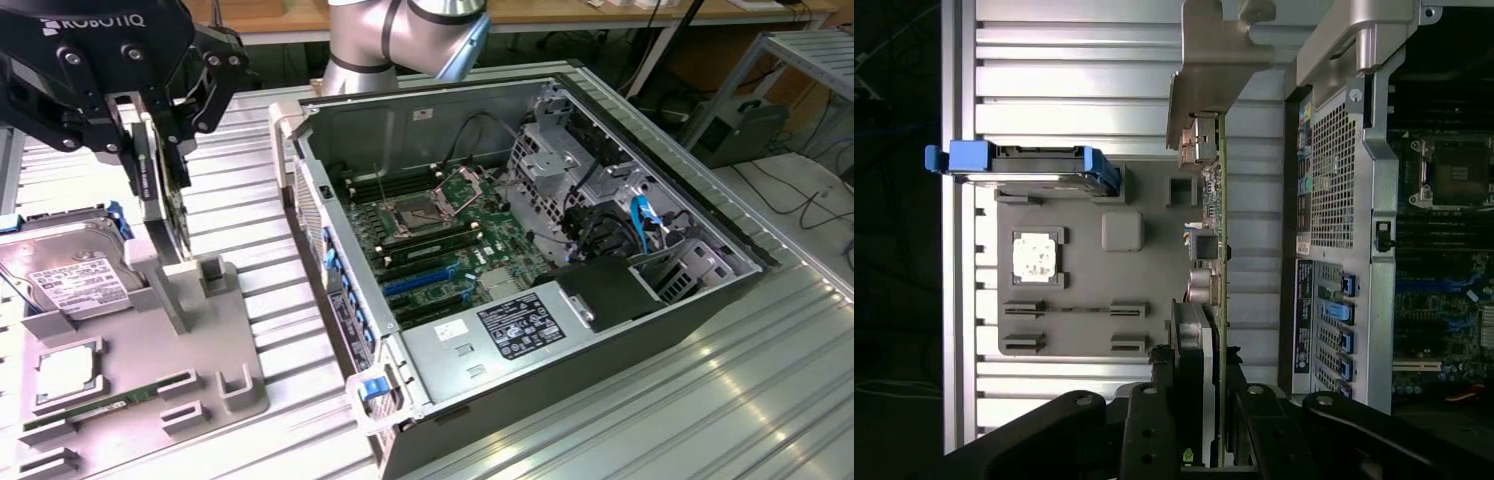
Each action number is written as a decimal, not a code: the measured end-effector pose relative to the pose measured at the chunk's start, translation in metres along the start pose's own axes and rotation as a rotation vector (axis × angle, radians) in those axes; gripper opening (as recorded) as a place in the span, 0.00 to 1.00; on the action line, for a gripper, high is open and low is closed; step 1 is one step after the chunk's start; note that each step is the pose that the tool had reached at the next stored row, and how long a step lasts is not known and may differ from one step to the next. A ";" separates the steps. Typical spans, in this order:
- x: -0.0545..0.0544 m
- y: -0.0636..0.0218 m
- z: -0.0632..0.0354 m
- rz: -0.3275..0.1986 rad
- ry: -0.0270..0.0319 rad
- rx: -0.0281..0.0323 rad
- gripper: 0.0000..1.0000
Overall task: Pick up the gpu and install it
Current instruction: 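Pick up the gpu and move the gpu toward the slot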
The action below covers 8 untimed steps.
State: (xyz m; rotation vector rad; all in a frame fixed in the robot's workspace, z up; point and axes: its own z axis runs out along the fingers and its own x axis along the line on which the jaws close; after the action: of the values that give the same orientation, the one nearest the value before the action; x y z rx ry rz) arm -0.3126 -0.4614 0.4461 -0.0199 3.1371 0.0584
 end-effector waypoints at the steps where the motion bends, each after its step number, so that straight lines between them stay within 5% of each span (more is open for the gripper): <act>1: 0.000 0.0000 0.0000 0.000 0.0000 0.0000 0.28; 8: -0.004 0.0000 -0.0001 0.000 0.0001 0.0001 0.28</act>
State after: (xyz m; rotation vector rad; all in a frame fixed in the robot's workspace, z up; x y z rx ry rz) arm -0.3088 -0.4614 0.4462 -0.0199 3.1372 0.0583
